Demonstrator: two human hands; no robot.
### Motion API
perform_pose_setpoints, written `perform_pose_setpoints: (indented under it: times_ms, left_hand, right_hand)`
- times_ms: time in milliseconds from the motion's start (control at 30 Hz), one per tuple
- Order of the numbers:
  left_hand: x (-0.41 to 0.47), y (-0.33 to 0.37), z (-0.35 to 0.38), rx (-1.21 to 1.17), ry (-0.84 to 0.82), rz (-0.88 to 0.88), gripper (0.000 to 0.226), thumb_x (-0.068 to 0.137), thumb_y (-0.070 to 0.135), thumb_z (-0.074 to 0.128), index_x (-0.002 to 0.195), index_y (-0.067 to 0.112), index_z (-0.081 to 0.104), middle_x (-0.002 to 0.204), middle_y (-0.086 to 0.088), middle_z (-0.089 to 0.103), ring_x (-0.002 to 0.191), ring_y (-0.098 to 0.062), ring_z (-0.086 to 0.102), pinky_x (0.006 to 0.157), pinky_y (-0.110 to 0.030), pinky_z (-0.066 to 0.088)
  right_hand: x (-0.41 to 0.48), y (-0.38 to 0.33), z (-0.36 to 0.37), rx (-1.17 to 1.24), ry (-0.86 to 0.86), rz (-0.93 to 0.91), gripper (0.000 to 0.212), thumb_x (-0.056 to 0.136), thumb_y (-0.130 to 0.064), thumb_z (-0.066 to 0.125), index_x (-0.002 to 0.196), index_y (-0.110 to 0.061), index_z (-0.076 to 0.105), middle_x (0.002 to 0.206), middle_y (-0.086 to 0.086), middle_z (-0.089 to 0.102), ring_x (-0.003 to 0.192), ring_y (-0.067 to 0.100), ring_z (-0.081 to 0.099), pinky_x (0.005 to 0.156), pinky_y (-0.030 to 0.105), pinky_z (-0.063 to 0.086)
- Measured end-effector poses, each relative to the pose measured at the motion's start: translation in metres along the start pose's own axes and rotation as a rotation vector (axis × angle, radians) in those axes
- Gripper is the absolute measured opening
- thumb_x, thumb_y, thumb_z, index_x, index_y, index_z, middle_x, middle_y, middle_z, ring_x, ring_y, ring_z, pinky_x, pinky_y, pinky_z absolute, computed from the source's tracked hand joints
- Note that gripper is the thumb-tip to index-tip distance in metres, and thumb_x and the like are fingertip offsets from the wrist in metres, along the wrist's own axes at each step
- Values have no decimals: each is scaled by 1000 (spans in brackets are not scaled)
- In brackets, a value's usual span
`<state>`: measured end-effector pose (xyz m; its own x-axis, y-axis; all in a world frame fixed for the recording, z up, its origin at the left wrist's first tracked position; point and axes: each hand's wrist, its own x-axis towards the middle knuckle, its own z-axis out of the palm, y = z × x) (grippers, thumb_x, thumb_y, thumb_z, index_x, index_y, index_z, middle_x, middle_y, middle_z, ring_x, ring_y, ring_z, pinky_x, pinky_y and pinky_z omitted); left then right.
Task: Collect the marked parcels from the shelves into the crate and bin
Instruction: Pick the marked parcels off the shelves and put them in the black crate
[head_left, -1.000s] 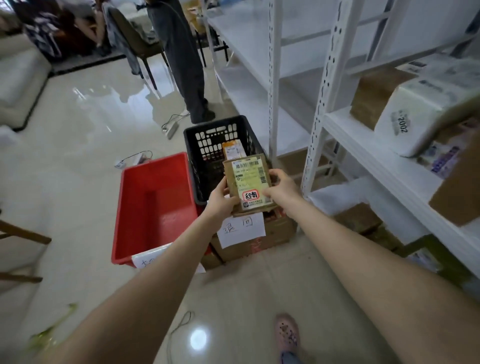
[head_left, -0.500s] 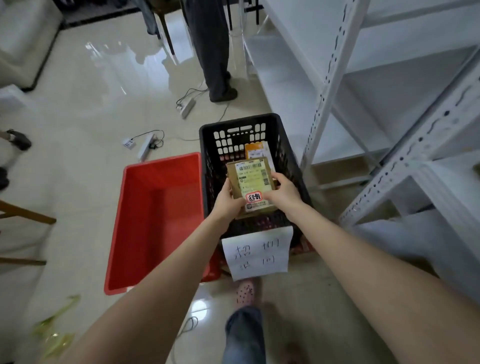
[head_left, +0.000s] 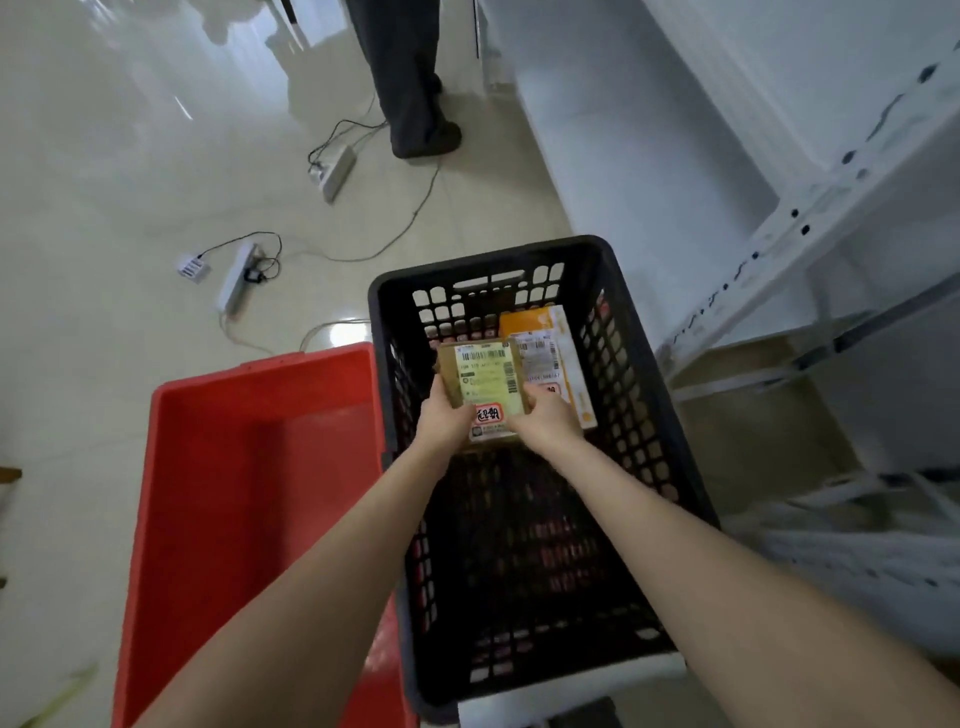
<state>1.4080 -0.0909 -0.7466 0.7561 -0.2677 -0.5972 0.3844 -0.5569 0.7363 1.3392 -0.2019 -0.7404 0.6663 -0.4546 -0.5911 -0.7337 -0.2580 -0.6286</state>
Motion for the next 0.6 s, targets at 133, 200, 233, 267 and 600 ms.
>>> perform_pose_setpoints:
  times_ms: [133, 200, 233, 267, 600]
  left_hand:
    - [63, -16, 8, 66, 55, -20, 49, 91, 5, 48, 138, 15, 37, 128, -6, 59, 108, -21, 61, 91, -35, 52]
    - [87, -26, 12, 83, 89, -53, 52, 90, 8, 50, 140, 14, 35, 128, -9, 58, 111, -23, 60, 94, -39, 52]
    - [97, -31, 14, 89, 102, -62, 58, 90, 10, 53, 144, 15, 31, 131, -9, 56, 114, -24, 58, 96, -40, 50]
    - [104, -36, 16, 96, 106, -58, 65, 89, 14, 56, 147, 17, 26, 133, -9, 54, 118, -25, 56, 98, -40, 49]
    - [125, -62, 16, 255, 68, -60, 57, 93, 30, 57, 142, 15, 32, 130, -6, 57, 119, -26, 55, 99, -36, 44]
  right_hand:
    - [52, 3, 26, -255, 16, -79, 31, 89, -25, 59, 119, -21, 58, 113, 4, 59, 100, 25, 56, 77, 34, 49]
    - [70, 4, 40, -433, -19, -114, 44, 87, -24, 61, 130, -22, 50, 126, 7, 49, 117, 30, 46, 90, 40, 48]
    - [77, 5, 46, -528, -47, -128, 55, 86, -21, 63, 137, -21, 43, 136, 9, 41, 126, 31, 38, 97, 42, 44]
    - [82, 4, 52, -620, -77, -139, 64, 85, -17, 65, 142, -20, 36, 144, 11, 32, 133, 32, 29, 103, 42, 40]
    - [96, 13, 89, -992, -169, -309, 85, 78, -17, 72, 149, -14, 26, 156, 18, 12, 146, 35, -2, 117, 42, 15]
